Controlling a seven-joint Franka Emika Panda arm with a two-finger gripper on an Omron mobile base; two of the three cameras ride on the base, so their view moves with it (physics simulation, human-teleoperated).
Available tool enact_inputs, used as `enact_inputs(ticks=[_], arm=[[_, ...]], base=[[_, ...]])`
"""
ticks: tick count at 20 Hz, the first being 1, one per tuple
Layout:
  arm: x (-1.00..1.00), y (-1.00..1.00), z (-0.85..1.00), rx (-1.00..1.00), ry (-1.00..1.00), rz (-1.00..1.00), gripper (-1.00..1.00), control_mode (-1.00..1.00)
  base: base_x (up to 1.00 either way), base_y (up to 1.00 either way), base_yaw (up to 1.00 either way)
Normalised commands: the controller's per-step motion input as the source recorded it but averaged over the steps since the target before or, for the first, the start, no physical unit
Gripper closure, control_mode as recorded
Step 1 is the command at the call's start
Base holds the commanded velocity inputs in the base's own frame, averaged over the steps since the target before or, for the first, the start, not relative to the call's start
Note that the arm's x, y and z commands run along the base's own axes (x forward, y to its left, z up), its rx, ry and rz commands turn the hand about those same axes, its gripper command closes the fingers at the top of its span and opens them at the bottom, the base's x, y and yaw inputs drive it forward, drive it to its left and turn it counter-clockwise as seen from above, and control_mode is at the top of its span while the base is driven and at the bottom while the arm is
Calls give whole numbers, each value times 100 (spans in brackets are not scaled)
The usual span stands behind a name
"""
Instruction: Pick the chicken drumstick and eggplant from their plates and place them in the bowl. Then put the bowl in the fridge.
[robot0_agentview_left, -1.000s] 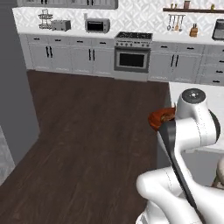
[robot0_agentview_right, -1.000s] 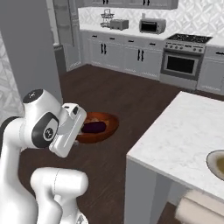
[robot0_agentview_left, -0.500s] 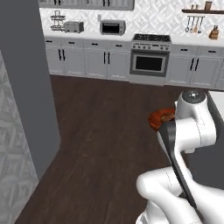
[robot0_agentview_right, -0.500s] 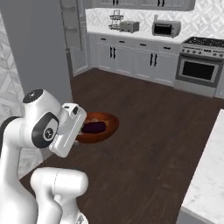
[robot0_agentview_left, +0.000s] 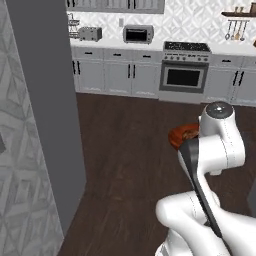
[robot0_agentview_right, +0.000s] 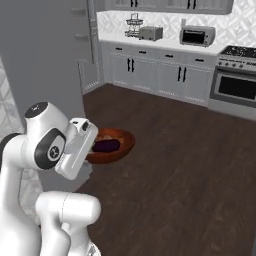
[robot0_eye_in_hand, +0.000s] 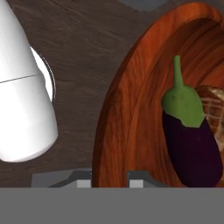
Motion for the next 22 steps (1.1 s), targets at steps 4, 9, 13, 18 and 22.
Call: enact_inputs(ticks=[4, 9, 13, 18, 22], arm=[[0, 0, 0, 0, 0, 0, 100, 100], [0, 0, 0, 0, 0, 0, 100, 100], [0, 0, 0, 0, 0, 0, 100, 100], [0, 0, 0, 0, 0, 0, 100, 100], [0, 0, 0, 0, 0, 0, 100, 100]], base=[[100, -3, 0], [100, -41, 0], [100, -20, 0], [100, -8, 0], [100, -2, 0]])
